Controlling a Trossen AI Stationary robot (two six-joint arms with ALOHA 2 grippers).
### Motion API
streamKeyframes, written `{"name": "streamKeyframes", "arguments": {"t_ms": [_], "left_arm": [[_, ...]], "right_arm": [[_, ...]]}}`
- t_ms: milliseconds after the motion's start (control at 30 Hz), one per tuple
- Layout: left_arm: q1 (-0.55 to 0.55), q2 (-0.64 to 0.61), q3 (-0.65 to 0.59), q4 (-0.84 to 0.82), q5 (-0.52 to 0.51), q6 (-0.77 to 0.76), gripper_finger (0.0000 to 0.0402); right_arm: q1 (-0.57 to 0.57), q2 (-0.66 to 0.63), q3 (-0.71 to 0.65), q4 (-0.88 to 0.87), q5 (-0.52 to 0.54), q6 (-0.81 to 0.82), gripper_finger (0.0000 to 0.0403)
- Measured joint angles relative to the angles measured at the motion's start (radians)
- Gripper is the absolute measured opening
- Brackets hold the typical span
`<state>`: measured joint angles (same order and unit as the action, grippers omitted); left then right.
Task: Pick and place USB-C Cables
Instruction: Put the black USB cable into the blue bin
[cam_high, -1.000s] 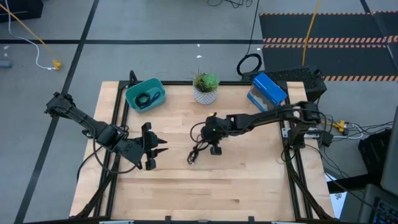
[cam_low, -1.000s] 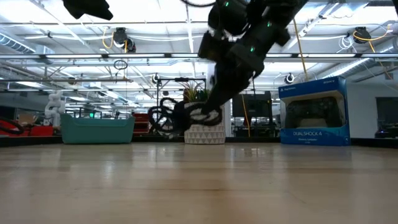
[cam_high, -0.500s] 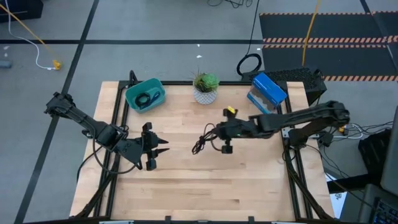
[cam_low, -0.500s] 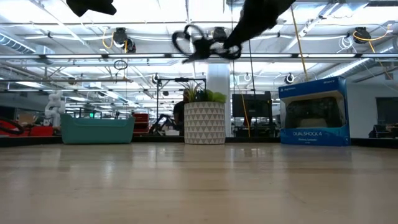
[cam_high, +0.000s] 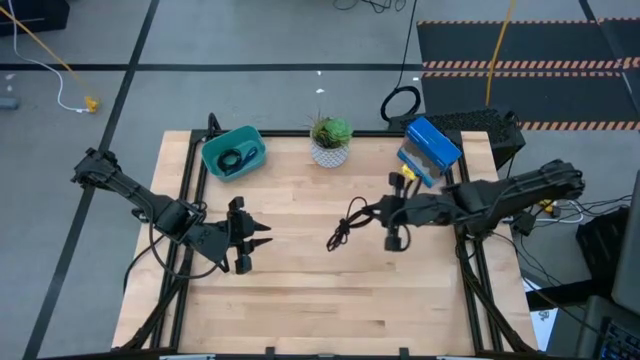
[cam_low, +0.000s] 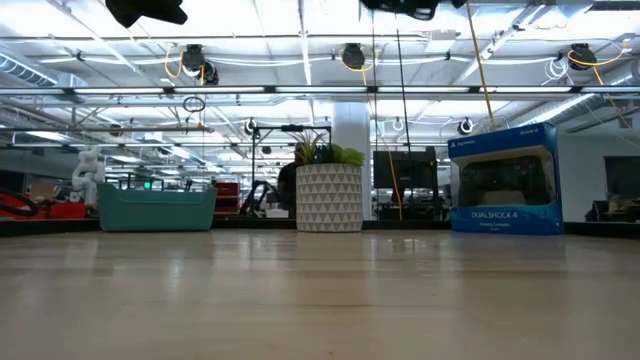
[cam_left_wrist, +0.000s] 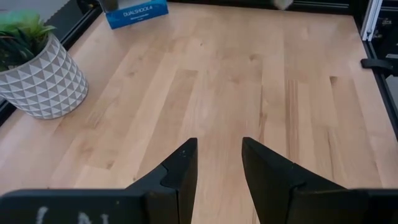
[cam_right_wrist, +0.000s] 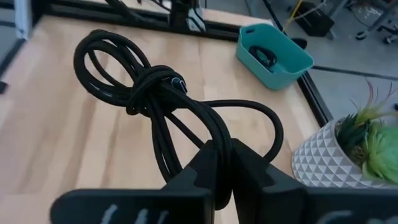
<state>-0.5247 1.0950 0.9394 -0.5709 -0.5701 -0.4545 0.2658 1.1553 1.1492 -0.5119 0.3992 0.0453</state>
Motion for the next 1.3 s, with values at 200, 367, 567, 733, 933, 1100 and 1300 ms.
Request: {"name": "streamKeyframes", "arguments": {"t_ms": [200,367,567,733,933,1100,1300], "left_arm": [[0.000,0.000,0.000,0.000,-0.007,-0.002,0.0129],[0.000,0.000,0.000,0.001,-0.008,-0.003,0.0129],[0.012,0.000,0.000,0.059,-0.015,0.040,0.0129],[0.046,0.000,0.000,0.144,-0.017,0.119,0.0129],[0.106,0.000,0.000,0.228,-0.018,0.181,0.0129],[0.150,0.006,0.000,0.301,-0.018,0.225,0.0129],[0.169,0.062,0.000,0.431,-0.017,0.342,0.0129]], "right_arm": [[0.043,-0.079,-0.039,0.013,0.025,0.005,0.0015],[0.056,-0.172,-0.107,0.053,0.113,-0.001,0.0015],[0.055,-0.271,-0.226,0.197,0.188,-0.025,0.0015],[0.047,-0.316,-0.334,0.376,0.278,-0.076,0.0016],[0.035,-0.327,-0.449,0.613,0.341,-0.120,0.0016],[0.028,-0.302,-0.521,0.806,0.341,-0.152,0.0016],[0.029,-0.248,-0.548,0.906,0.341,-0.166,0.0016]]}}
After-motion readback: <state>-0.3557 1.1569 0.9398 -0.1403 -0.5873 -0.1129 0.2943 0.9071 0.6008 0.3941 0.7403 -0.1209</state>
